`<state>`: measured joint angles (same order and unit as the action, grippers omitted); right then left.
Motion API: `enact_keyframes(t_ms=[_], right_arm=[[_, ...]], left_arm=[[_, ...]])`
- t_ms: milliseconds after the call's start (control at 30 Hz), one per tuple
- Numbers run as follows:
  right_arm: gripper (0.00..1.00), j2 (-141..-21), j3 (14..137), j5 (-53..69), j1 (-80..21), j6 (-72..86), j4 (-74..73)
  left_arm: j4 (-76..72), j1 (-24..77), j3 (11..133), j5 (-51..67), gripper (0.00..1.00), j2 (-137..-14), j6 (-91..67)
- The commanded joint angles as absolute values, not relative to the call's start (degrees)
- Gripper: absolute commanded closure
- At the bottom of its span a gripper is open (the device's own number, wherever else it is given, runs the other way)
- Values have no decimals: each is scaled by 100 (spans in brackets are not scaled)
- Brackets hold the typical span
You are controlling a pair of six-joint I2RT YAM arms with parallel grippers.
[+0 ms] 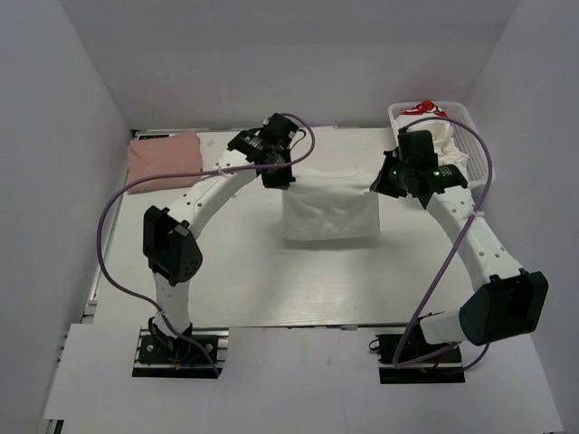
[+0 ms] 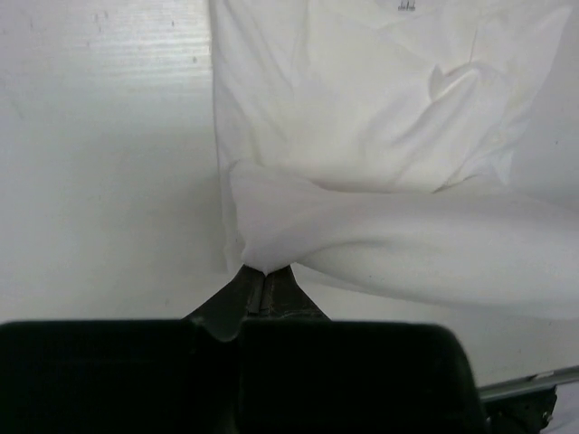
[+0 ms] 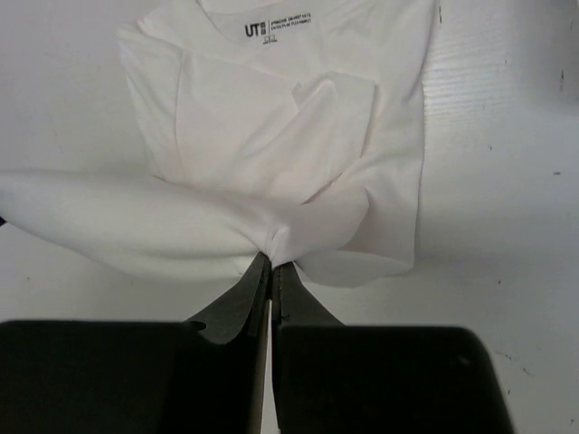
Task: Fold and stack the t-shirts
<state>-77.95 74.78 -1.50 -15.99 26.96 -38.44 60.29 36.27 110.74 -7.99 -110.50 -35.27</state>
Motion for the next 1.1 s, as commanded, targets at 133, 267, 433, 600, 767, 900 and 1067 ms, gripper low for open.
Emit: enact_keyframes(t_ms=[133,267,433,600,767,900,1067], right_arm=[[100,-8481,8208,-167,-1363,2654,-3069],[100,-8867,8621,-229,-1240,2628,-3015],[100,-9552,9079,-167,-1107,2523,-2998],[100,-10160,9472,-114,-967,2452,-2733],[100,-11047,9966,290,-879,2241,-2461],[100,-11740,10501,325,-835,2294,-2329],[100,-12304,10731,501,-756,2557,-2189]], left_arm=[[5810,3226,12250,-792,100,-11654,-3146],[5406,2998,12393,-378,100,-11961,-2953],[5187,2796,12788,-255,100,-12393,-2787],[4194,2664,12770,228,100,-12849,-2716],[3877,2549,12981,343,100,-13332,-2716],[3578,2435,12981,343,100,-13518,-2848],[3234,2373,13087,519,100,-13921,-2909]])
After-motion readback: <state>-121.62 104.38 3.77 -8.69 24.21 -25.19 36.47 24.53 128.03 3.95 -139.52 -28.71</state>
